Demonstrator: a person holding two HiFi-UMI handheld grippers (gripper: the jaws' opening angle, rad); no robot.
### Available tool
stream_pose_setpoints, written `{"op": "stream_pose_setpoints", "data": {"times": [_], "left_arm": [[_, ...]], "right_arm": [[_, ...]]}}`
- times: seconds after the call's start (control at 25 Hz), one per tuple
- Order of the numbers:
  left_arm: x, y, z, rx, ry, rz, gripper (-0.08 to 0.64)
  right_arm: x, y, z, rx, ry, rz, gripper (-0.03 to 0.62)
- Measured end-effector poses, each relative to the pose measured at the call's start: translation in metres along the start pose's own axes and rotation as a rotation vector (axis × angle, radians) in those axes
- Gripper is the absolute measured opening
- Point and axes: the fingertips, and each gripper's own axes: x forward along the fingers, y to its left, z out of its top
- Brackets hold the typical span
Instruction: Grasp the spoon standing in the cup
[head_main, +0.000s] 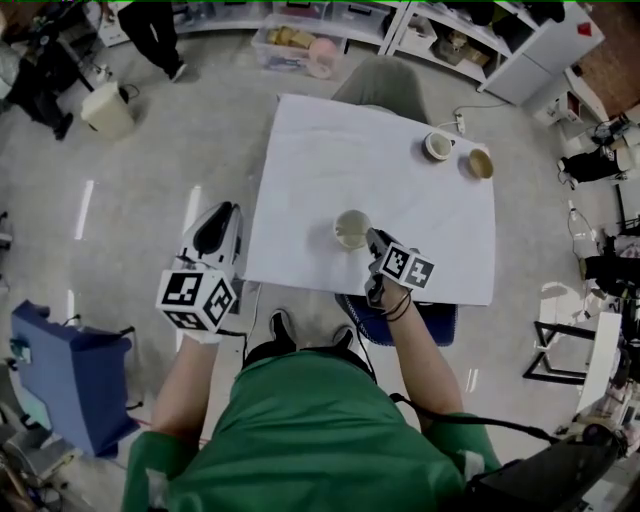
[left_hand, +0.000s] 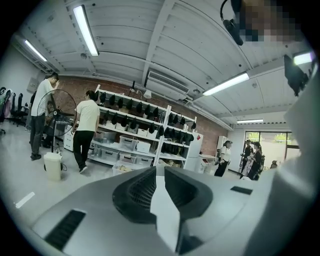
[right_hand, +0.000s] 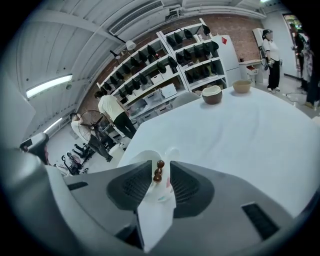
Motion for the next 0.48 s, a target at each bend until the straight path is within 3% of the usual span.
{"op": "stream_pose_setpoints", "data": {"times": [0.24, 0.48], "left_arm": [[-0.014, -0.002, -0.011, -0.003, 0.004, 0.016, 0.066], [-0.014, -0.030, -0.013, 0.002, 0.016, 0.023, 0.066]], "right_arm": [[0.000, 0.003, -0.009, -0.013, -0.005, 0.027, 0.081], [-0.017, 0.005, 0.011, 0.000, -0.058, 0.075, 0.067]]}}
